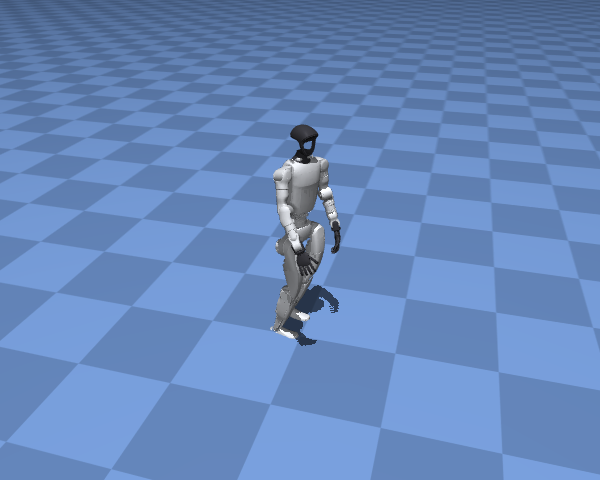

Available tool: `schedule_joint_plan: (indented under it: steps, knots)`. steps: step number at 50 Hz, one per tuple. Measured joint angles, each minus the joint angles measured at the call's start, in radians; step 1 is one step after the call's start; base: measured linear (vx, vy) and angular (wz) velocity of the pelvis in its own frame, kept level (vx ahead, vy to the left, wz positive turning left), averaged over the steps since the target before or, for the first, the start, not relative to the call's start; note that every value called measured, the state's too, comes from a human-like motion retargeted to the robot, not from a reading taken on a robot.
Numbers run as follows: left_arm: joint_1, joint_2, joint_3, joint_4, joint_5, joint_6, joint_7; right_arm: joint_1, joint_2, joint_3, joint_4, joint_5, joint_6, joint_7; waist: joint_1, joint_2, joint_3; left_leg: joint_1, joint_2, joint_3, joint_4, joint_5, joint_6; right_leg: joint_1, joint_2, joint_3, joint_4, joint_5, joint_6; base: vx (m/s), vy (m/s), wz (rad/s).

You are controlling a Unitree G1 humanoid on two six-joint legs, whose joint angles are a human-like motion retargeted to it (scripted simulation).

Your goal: Walk

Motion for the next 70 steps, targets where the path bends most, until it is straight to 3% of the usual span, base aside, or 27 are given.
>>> schedule_joint_plan:
  steps: [12,17,22,36,40,53,60,70]
  knots:
    - [0.012,-0.031,-0.004,0.006,0.005,0.001,0.004,-0.022,-0.011,0.005,-0.015,0.008,-0.011,-0.007,-0.031,-0.037,0.006,0.027,-0.072,0.030,-0.063,0.011,0.016,-0.146,-0.046,-0.021,0.291,-0.108,0.024,-0.01,0.05,-0.25]
    - [0.021,-0.042,-0.004,0.017,0.008,0.004,0.003,-0.031,-0.008,0.008,-0.029,0.014,-0.016,-0.008,-0.028,-0.041,0.010,0.042,-0.082,0.080,-0.087,0.009,0.012,-0.224,-0.187,-0.234,0.458,-0.161,-0.030,0.00,0.01,-0.62]
    - [0.026,-0.052,-0.005,0.033,0.011,0.009,-0.001,-0.034,-0.007,0.003,-0.042,0.025,-0.015,-0.010,-0.053,-0.041,0.014,0.053,-0.095,0.084,-0.108,0.014,0.014,-0.302,-0.204,-0.243,0.525,-0.161,-0.040,0.00,0.00,-0.04]
    - [-0.040,0.015,0.014,0.050,-0.006,0.007,0.010,0.060,0.007,-0.024,-0.045,0.064,-0.002,-0.011,-0.081,0.007,0.009,0.065,-0.062,0.069,-0.121,0.008,0.015,-0.438,-0.108,-0.215,0.307,-0.024,-0.018,0.08,-0.01,-0.03]
    - [-0.048,0.019,0.017,0.043,-0.017,0.001,0.010,0.173,0.023,-0.021,-0.005,0.070,0.000,-0.003,-0.074,0.010,0.003,0.060,-0.048,0.067,-0.098,0.000,0.011,-0.452,-0.086,-0.203,0.228,0.018,-0.006,0.12,-0.05,-0.04]
    - [-0.025,0.022,0.023,0.035,-0.049,-0.017,0.003,0.197,0.010,-0.038,-0.008,0.087,-0.008,0.009,-0.044,0.009,-0.035,0.066,-0.005,0.034,-0.001,-0.038,-0.005,-0.419,-0.056,-0.228,0.146,0.115,-0.008,0.17,-0.07,-0.03]
    - [-0.008,0.018,0.025,0.043,-0.054,-0.023,-0.002,0.195,0.003,-0.044,-0.018,0.104,-0.012,0.010,-0.030,0.012,-0.048,0.080,0.036,-0.008,0.082,-0.026,-0.031,-0.368,-0.029,-0.249,0.166,0.092,-0.035,0.22,-0.09,-0.10]
    - [0.016,0.010,0.027,0.048,-0.052,-0.029,-0.002,0.188,-0.001,-0.046,-0.035,0.119,-0.016,0.001,-0.008,0.037,-0.047,0.077,0.116,-0.140,0.276,0.082,-0.121,-0.254,0.066,-0.254,0.148,0.028,-0.081,0.24,-0.10,-0.21]
